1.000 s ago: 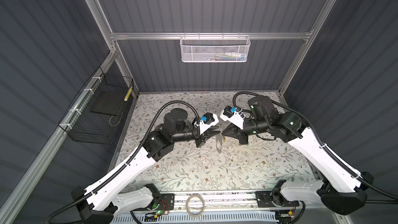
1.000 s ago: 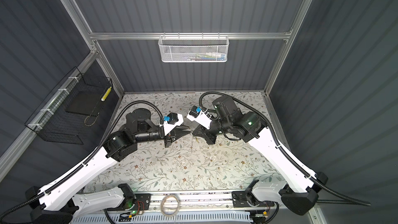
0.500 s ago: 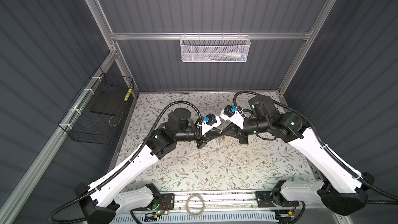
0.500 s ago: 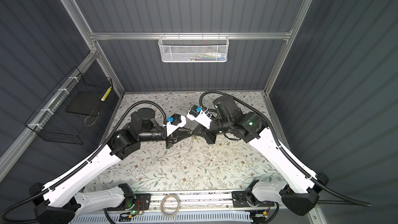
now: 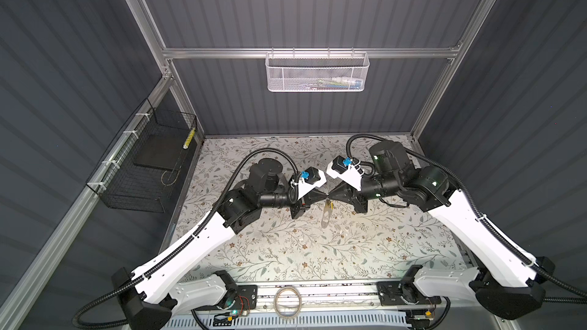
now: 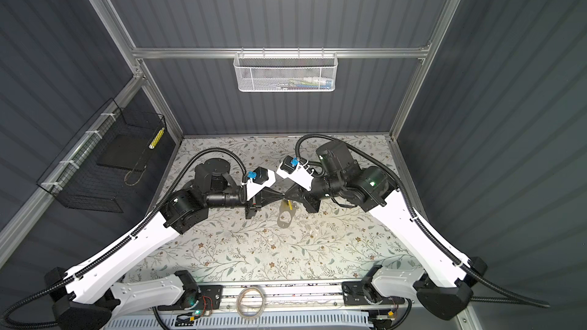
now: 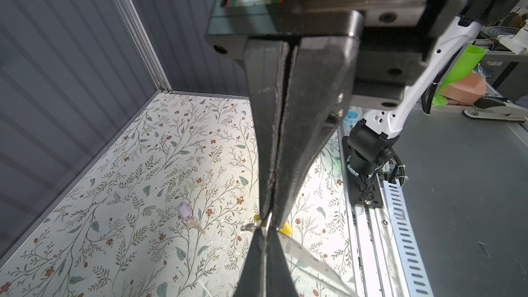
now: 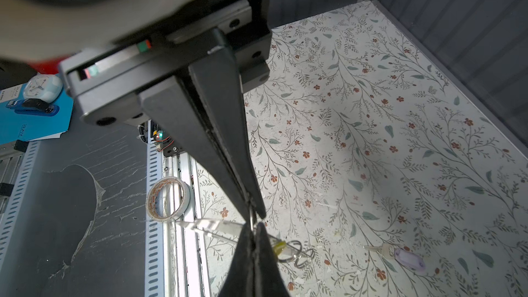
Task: Attach keys to a key ring
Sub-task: Insert the key into the keyring.
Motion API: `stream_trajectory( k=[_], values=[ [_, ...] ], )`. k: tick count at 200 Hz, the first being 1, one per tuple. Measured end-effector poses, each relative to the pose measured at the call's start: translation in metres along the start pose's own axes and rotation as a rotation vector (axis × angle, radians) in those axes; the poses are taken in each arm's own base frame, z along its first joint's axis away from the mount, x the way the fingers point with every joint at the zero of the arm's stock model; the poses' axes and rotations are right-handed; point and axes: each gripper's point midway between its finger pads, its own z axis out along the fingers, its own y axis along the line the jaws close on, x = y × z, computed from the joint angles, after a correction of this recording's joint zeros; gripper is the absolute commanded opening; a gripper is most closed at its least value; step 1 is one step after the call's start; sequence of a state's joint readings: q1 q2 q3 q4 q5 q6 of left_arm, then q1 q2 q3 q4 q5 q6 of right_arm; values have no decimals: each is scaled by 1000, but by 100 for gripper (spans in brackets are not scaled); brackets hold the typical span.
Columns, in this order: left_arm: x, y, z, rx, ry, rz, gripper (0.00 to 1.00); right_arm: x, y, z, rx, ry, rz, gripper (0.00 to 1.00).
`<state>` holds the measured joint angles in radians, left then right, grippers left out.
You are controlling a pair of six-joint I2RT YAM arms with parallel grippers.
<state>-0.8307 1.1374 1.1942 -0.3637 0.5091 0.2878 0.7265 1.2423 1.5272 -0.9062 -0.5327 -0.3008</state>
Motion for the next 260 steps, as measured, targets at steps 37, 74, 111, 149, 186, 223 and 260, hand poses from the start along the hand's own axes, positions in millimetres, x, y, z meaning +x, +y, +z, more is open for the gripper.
stream_trajectory(
  k=[37, 74, 111, 149, 186, 223, 260],
  values=[
    [-4, 0, 0, -2, -27, -14, 0, -2, -1, -3, 18, -21, 2, 13],
    [-6, -3, -4, -15, -104, -8, 0, -1, -6, -9, 81, -76, 42, 27],
    [-15, -3, -6, -26, -177, -15, 0, 7, -9, -19, 153, -139, 91, 31],
    [-26, -1, -8, -32, -229, -18, 0, 11, -8, -24, 169, -206, 145, 32],
    [-34, 0, -9, -34, -269, -17, 0, 4, -7, -15, 141, -233, 171, 32],
    [-34, 1, -8, -31, -289, -32, 0, -3, -9, -12, 140, -261, 178, 11],
    [-30, 2, -6, -34, -316, -51, 0, -3, -7, -9, 131, -267, 181, 0]
  ],
)
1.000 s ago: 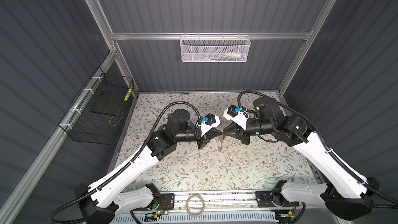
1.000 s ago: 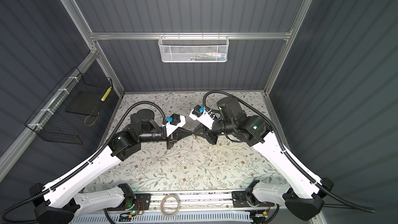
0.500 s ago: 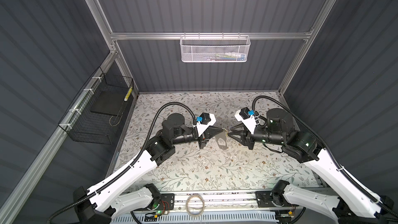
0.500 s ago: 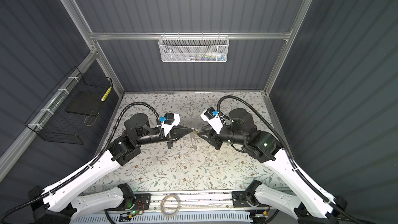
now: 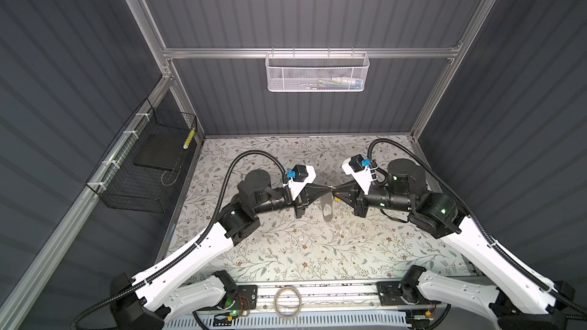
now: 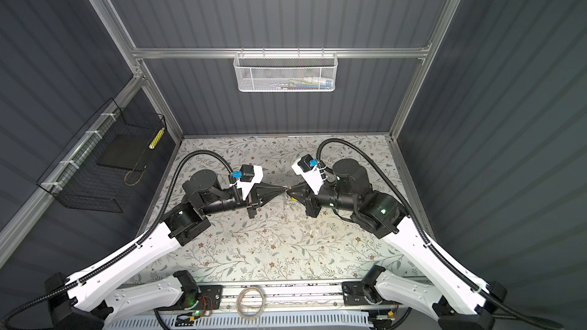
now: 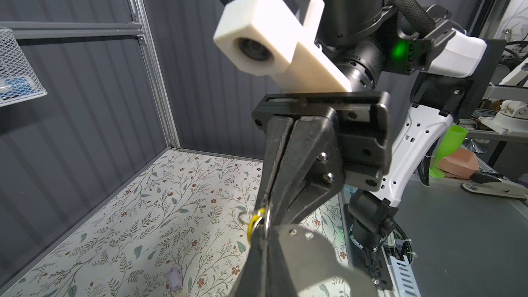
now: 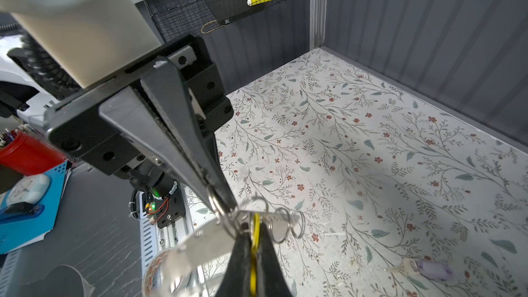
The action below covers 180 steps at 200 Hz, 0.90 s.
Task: Attach keys to a key ring
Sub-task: Insert the key into the keyring.
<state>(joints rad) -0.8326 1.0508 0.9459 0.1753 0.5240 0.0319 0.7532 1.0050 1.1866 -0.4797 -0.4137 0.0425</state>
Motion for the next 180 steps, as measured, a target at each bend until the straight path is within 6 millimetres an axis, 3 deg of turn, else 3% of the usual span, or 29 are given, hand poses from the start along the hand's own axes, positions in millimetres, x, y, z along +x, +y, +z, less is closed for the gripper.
stream_trajectory(
  k=[134, 180],
  values=[
    [3, 1, -2, -16, -95, -41, 0, 12, 10, 14, -17, 60, -30, 0],
    [4, 5, 2, -15, -112, -69, 0, 12, 3, 16, 36, 86, -36, 0]
  ],
)
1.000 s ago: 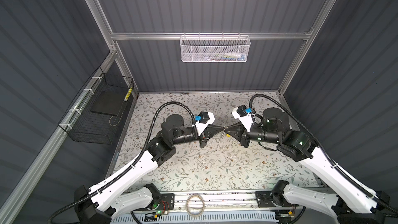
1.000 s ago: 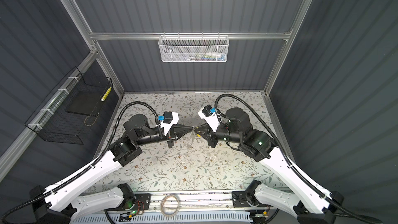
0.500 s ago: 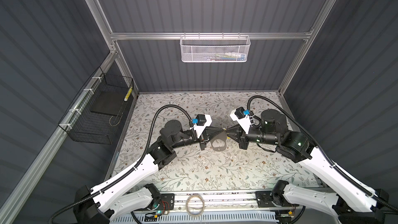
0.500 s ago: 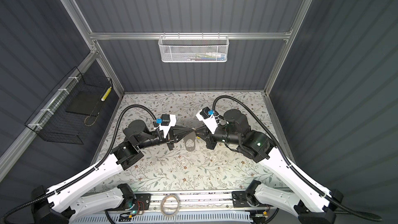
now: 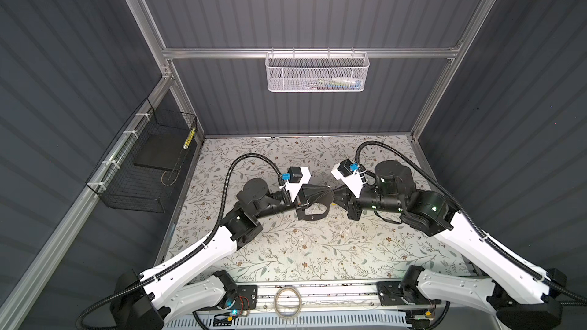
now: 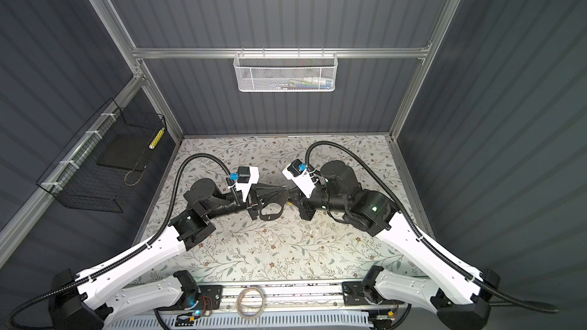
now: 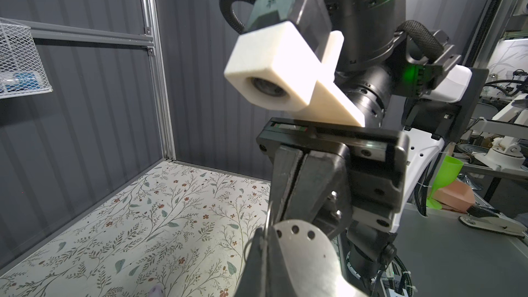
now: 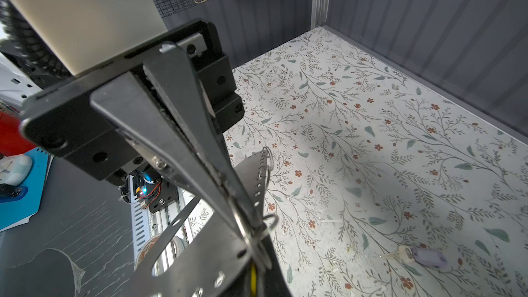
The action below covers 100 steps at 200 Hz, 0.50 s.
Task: Attach keys to a key ring
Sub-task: Insert the key into the keyring.
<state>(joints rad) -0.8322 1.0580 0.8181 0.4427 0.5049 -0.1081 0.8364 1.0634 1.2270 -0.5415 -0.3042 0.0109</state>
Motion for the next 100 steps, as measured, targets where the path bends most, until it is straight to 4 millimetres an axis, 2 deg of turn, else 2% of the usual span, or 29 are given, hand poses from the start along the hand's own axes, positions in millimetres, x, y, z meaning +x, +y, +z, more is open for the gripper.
stream_trajectory(
  k=[56, 79, 100],
  values=[
    [6, 6, 3, -10, -67, -38, 0, 1, -9, 2, 74, -16, 16, 0],
    [7, 4, 2, 0, -86, -46, 0, 3, -4, 0, 55, -44, 11, 11],
    [3, 4, 2, 6, -104, -46, 0, 1, 3, -4, 25, -62, 8, 28]
  ],
)
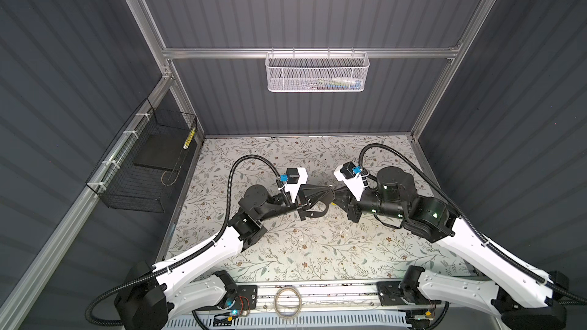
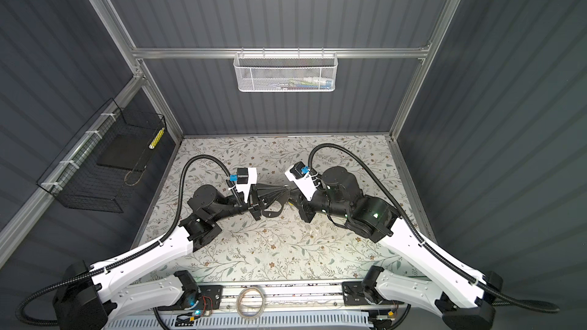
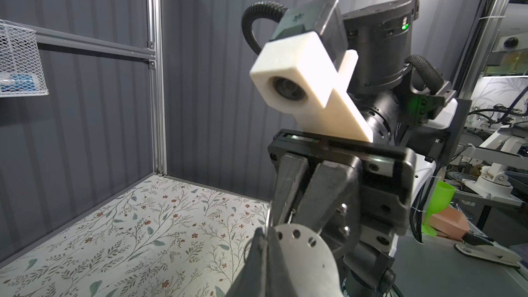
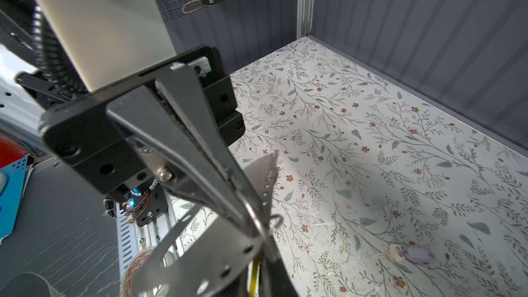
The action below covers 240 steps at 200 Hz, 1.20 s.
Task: Attach keys to a key ring
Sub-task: Insert the key into the keyring.
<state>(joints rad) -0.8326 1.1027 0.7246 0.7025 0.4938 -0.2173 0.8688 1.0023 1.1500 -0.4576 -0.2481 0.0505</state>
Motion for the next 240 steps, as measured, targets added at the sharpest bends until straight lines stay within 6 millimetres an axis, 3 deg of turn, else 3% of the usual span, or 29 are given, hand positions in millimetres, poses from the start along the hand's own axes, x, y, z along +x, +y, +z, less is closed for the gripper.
stream_trajectory(
  k=[27, 79, 145, 240],
  values=[
    [-3, 0, 0, -1, -15, 3, 0, -5, 10, -10, -25, -28, -21, 33],
    [5, 1, 0, -4, 2, -22, 0, -16, 3, -30, 39, -90, -41, 33],
    [10, 0, 1, 9, 15, -40, 0, -15, -12, -30, 126, -85, -53, 27],
    [21, -5, 5, 62, 50, -77, 0, -19, -14, -26, 132, -69, -65, 18]
  ],
)
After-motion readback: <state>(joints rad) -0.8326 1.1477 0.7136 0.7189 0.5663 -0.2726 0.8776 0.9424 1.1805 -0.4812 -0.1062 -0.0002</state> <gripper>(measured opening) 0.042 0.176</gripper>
